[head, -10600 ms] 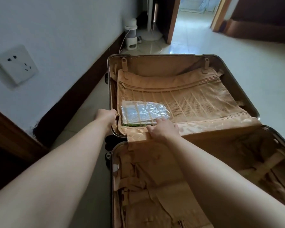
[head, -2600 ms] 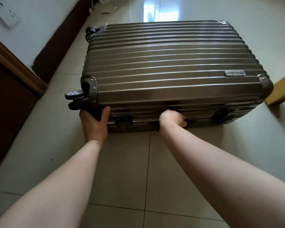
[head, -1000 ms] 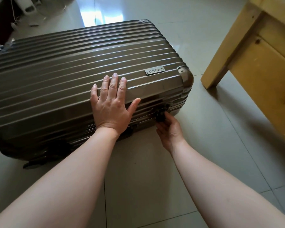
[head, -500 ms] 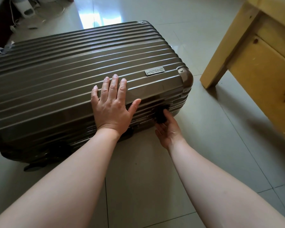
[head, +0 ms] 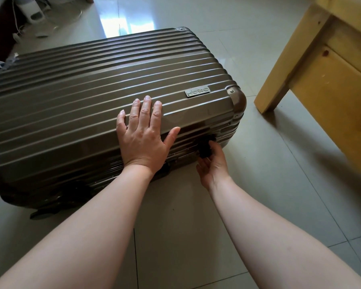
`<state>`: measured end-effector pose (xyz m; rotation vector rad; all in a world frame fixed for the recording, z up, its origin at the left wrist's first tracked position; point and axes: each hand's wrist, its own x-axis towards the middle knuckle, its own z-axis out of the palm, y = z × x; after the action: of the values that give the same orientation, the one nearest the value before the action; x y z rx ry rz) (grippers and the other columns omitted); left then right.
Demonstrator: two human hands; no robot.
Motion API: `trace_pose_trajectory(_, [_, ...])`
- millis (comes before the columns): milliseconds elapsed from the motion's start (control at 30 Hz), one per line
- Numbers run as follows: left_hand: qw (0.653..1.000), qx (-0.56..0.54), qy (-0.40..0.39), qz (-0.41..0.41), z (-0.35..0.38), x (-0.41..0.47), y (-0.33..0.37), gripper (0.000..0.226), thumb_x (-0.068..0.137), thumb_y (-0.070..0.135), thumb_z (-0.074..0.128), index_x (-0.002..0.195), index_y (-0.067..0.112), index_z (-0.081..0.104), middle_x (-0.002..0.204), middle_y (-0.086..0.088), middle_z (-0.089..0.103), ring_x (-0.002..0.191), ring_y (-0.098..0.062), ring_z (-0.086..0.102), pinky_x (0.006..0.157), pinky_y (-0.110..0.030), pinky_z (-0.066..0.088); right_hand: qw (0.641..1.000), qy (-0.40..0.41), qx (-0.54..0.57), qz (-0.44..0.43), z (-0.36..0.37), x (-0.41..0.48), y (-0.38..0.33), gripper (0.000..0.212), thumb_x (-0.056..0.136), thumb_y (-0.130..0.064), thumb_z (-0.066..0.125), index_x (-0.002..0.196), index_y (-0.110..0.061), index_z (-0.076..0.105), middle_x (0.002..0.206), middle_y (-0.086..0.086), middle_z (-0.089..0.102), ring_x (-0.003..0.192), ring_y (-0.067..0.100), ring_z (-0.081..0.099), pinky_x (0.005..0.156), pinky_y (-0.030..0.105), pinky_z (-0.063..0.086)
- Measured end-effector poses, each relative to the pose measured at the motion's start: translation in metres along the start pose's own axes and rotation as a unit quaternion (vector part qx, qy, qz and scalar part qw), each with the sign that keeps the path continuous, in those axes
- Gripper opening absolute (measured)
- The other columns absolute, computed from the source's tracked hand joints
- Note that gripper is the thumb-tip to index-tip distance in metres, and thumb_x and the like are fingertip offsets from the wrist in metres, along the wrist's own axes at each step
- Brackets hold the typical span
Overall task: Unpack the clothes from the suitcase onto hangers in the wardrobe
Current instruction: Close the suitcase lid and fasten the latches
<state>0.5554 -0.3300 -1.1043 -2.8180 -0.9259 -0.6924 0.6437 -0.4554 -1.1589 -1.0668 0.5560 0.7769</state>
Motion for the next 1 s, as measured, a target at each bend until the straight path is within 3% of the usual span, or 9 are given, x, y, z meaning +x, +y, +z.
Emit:
trace_pose_trajectory(133, [1.0, 0.003, 0.003, 0.002, 0.0, 0.0, 0.0, 0.068, 0.094, 0.064, 0.029, 0.144, 0.02, 0.039, 0.153, -0.006, 0.035, 0.143, -0.027, 0.027, 0.114, -0.049, 0.014, 1.0, -0.003, -0.003, 0.004, -0.004, 0.007, 0.001, 0.038, 0.085, -0.038, 0.057, 0.117, -0.017, 0.059, 0.112, 0.005, 0.061, 0.09, 0.015, 0.059, 0.081, 0.027, 0.04])
trace_pose_trajectory(300, [1.0, 0.007, 0.005, 0.005, 0.001, 0.0, -0.001, 0.067, 0.094, 0.064, 0.029, 0.143, 0.02, 0.04, 0.153, -0.006, 0.035, 0.143, -0.027, 0.028, 0.113, -0.048, 0.012, 0.999, -0.029, -0.028, 0.006, -0.015, 0.009, 0.0, 0.05, 0.087, -0.039, 0.06, 0.131, -0.016, 0.055, 0.125, 0.006, 0.06, 0.103, 0.017, 0.059, 0.091, 0.028, 0.039])
trace_pose_trajectory(500, [1.0, 0.007, 0.003, 0.005, 0.001, 0.0, -0.001, 0.067, 0.094, 0.064, 0.028, 0.144, 0.02, 0.038, 0.154, -0.006, 0.034, 0.143, -0.027, 0.027, 0.113, -0.049, 0.012, 0.997, -0.001, -0.079, -0.007, -0.014, 0.009, -0.001, 0.048, 0.082, -0.047, 0.067, 0.12, -0.02, 0.057, 0.096, -0.004, 0.064, 0.094, 0.013, 0.06, 0.103, 0.03, 0.039])
trace_pose_trajectory(633, [1.0, 0.005, -0.001, 0.005, 0.0, 0.0, -0.001, 0.067, 0.094, 0.064, 0.028, 0.145, 0.02, 0.037, 0.154, -0.006, 0.033, 0.144, -0.027, 0.025, 0.114, -0.049, 0.011, 0.995, 0.009, -0.097, -0.011, -0.015, 0.014, -0.001, 0.059, 0.076, -0.051, 0.072, 0.124, -0.02, 0.058, 0.113, 0.001, 0.066, 0.09, 0.011, 0.062, 0.097, 0.029, 0.043])
trace_pose_trajectory(833, [1.0, 0.003, 0.003, 0.005, 0.0, 0.0, 0.0, 0.067, 0.094, 0.064, 0.029, 0.144, 0.02, 0.038, 0.154, -0.006, 0.034, 0.144, -0.027, 0.027, 0.114, -0.049, 0.012, 0.995, 0.011, -0.101, -0.018, -0.014, 0.019, -0.001, 0.075, 0.068, -0.055, 0.077, 0.131, -0.021, 0.055, 0.122, 0.002, 0.065, 0.097, 0.015, 0.062, 0.093, 0.03, 0.046])
trace_pose_trajectory(1000, [1.0, 0.005, 0.005, 0.006, 0.0, -0.001, 0.0, 0.068, 0.094, 0.064, 0.028, 0.144, 0.02, 0.038, 0.154, -0.006, 0.034, 0.144, -0.027, 0.027, 0.114, -0.048, 0.011, 0.995, 0.023, -0.098, -0.028, -0.016, 0.02, -0.001, 0.069, 0.07, -0.051, 0.078, 0.126, -0.016, 0.057, 0.11, 0.003, 0.067, 0.093, 0.018, 0.065, 0.089, 0.031, 0.051])
